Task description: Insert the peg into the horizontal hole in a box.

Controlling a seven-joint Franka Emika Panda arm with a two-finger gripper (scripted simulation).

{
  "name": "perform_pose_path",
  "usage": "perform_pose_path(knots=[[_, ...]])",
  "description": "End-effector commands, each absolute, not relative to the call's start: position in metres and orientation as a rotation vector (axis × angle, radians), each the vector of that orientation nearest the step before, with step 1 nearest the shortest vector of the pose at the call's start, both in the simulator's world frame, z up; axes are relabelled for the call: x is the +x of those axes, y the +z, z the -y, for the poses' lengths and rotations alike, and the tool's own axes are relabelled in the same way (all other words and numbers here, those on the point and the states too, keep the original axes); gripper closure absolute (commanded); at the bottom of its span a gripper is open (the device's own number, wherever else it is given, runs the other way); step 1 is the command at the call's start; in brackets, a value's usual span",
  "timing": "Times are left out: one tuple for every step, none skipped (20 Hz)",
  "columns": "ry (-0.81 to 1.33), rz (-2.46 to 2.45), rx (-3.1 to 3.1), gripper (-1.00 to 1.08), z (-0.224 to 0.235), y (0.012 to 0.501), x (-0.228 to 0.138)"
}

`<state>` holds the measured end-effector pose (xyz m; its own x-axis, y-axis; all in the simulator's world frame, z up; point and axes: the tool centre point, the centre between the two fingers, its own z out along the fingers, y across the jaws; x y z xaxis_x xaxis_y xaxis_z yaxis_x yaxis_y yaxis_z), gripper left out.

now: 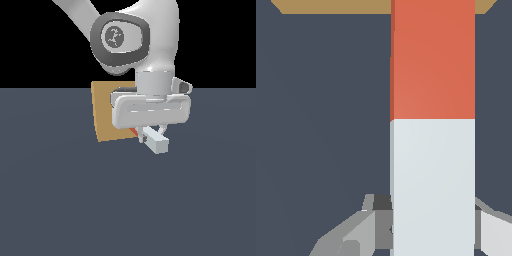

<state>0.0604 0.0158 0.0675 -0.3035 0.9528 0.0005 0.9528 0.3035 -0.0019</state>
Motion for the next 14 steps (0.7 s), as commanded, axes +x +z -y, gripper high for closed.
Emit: perform_pose_path(knots=[[-0.002, 2.538, -1.854, 1.08, -0.016, 0.07, 0.062], [-0.002, 2.538, -1.854, 1.08, -0.016, 0.07, 0.062], [0.001, 2.536, -1.853, 1.08, -0.016, 0.068, 0.061], [0.001, 2.536, -1.853, 1.08, -0.016, 0.068, 0.061], [0.001, 2.536, -1.853, 1.08, -0.017, 0.068, 0.06], [0.001, 2.536, -1.853, 1.08, -0.019, 0.068, 0.059], [0.001, 2.536, -1.853, 1.08, -0.022, 0.068, 0.058], [0.001, 2.536, -1.853, 1.08, -0.026, 0.068, 0.057], [0.001, 2.536, -1.853, 1.08, -0.031, 0.068, 0.055], [0.0, 2.537, -1.853, 1.08, -0.037, 0.069, 0.053], [0.0, 2.537, -1.853, 1.08, -0.043, 0.069, 0.051], [0.0, 2.537, -1.853, 1.08, -0.05, 0.068, 0.049], [0.0, 2.537, -1.853, 1.08, -0.058, 0.068, 0.046], [-0.001, 2.537, -1.853, 1.08, -0.067, 0.069, 0.043]])
